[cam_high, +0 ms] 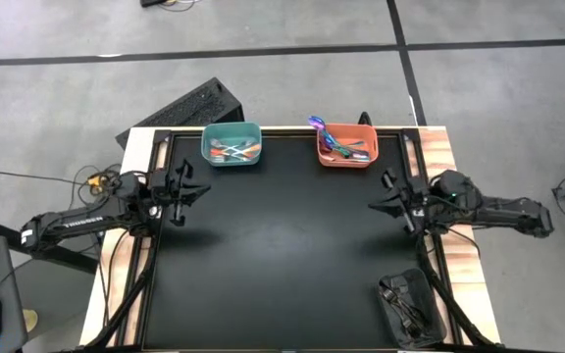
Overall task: Sort silverware by color (type)
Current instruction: Return to Home Position
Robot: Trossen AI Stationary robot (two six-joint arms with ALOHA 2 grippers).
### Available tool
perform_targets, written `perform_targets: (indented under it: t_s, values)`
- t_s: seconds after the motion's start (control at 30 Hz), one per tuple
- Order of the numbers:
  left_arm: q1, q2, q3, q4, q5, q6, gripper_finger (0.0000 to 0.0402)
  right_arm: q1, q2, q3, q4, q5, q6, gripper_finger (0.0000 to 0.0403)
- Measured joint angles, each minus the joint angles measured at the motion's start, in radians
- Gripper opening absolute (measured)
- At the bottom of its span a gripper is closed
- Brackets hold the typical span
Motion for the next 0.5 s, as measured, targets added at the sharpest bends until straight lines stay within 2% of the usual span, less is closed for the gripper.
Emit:
perform_targets:
  t_s: [0.27,0.37,0.5]
  values:
    - [0.0,-0.139,0.0,-0.168,-0.002,0.02,0.0,-0.034,-0.234,-0.051,-0.097,-0.007,0.046,0.0006]
    - [0.0,-0.194,0.0,-0.242,-0.003,0.024,0.0,-0.027,-0.228,-0.066,-0.108,-0.007,0.067,0.0006]
    - [0.0,-0.246,0.0,-0.306,-0.008,0.043,0.0,-0.016,-0.208,-0.122,-0.032,-0.005,0.072,0.0006]
